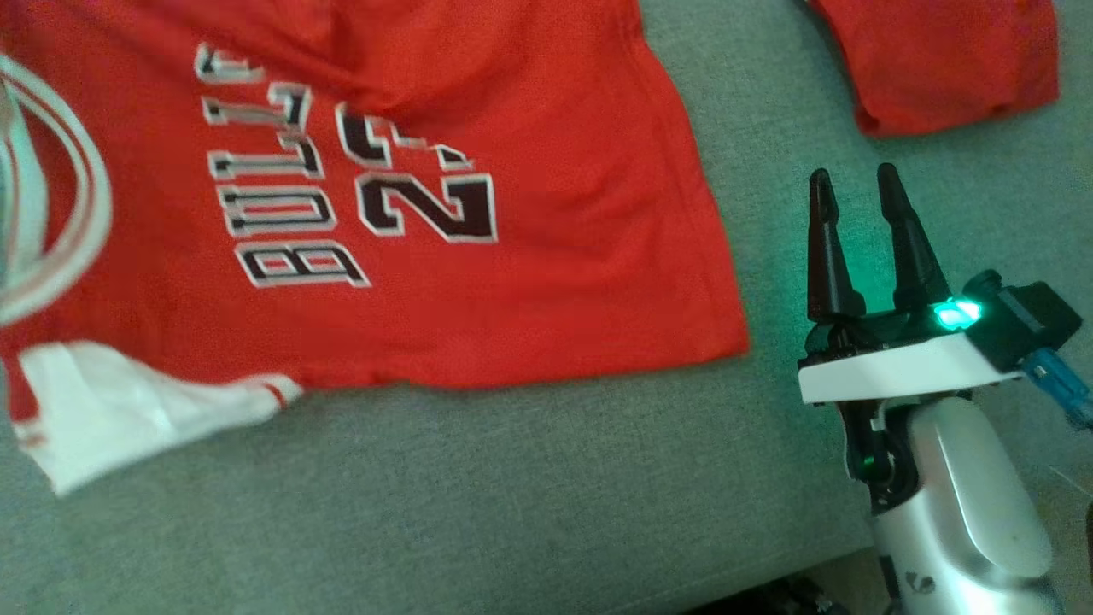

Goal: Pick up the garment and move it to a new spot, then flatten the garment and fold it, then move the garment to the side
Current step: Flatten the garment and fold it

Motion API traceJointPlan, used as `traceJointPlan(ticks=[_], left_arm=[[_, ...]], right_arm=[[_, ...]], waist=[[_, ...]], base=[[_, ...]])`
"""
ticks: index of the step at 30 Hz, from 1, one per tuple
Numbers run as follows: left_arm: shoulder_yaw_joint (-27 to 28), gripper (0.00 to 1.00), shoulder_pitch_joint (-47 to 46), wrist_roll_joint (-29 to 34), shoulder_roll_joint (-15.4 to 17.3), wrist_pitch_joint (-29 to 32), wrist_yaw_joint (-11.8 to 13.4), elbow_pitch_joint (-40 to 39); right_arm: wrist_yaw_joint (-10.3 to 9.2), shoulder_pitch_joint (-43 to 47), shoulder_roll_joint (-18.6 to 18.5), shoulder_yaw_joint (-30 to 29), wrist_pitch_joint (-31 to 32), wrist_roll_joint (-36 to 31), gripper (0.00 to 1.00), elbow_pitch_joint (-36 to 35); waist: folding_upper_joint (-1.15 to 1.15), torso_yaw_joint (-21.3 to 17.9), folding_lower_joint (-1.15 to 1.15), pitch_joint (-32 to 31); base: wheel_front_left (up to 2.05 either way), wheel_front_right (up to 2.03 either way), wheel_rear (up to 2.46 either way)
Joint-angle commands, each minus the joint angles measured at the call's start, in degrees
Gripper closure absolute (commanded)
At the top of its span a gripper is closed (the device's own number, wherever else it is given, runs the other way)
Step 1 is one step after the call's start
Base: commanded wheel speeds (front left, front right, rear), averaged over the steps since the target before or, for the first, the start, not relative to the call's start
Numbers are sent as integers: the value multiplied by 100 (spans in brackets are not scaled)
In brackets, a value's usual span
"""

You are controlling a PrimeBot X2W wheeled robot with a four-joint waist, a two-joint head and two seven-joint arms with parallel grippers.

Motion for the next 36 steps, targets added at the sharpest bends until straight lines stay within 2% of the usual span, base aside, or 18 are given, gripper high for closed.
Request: traceJointPlan(ticks=[1, 6, 7, 8, 13, 20, 27, 36], left_arm=[[239, 100, -363, 104, 262, -161, 51, -20], [88, 100, -879, 484, 237, -620, 41, 276], [61, 87, -957, 550, 223, -708, 51, 347], [34, 0, -1023, 603, 198, -791, 56, 423], [-121, 0, -1137, 735, -11, -1069, 19, 790], [-164, 0, -863, 515, -245, -1512, -76, 1039], [-223, 0, -306, 189, -372, -1916, -105, 841], [53, 0, 1194, -487, -517, -2257, -61, 89]], right_arm=[[-5, -76, -12, 148, -62, 46, 0, -207], [-5, -94, -12, 185, -62, 113, 0, -270], [-5, -90, -12, 191, -62, 121, 0, -280], [-5, -84, -12, 195, -62, 127, 0, -288], [-5, -88, -12, 193, -62, 115, 0, -298], [-5, -132, -12, 91, -62, 8, 0, -346], [-5, -83, -12, -30, -62, -93, 0, -249], [-5, 225, -12, -243, -62, -261, 0, 9]], waist=[[0, -72, -1, 86], [0, -158, -1, 236], [0, -162, -1, 250], [0, -161, -1, 263], [0, -42, -1, 222], [0, 310, -1, -95], [0, 748, -1, -551], [0, 1426, -1, -1415]], base=[[0, 0, 0], [0, 0, 0], [0, 0, 0], [0, 0, 0], [0, 0, 0], [0, 0, 0], [0, 0, 0], [0, 0, 0]])
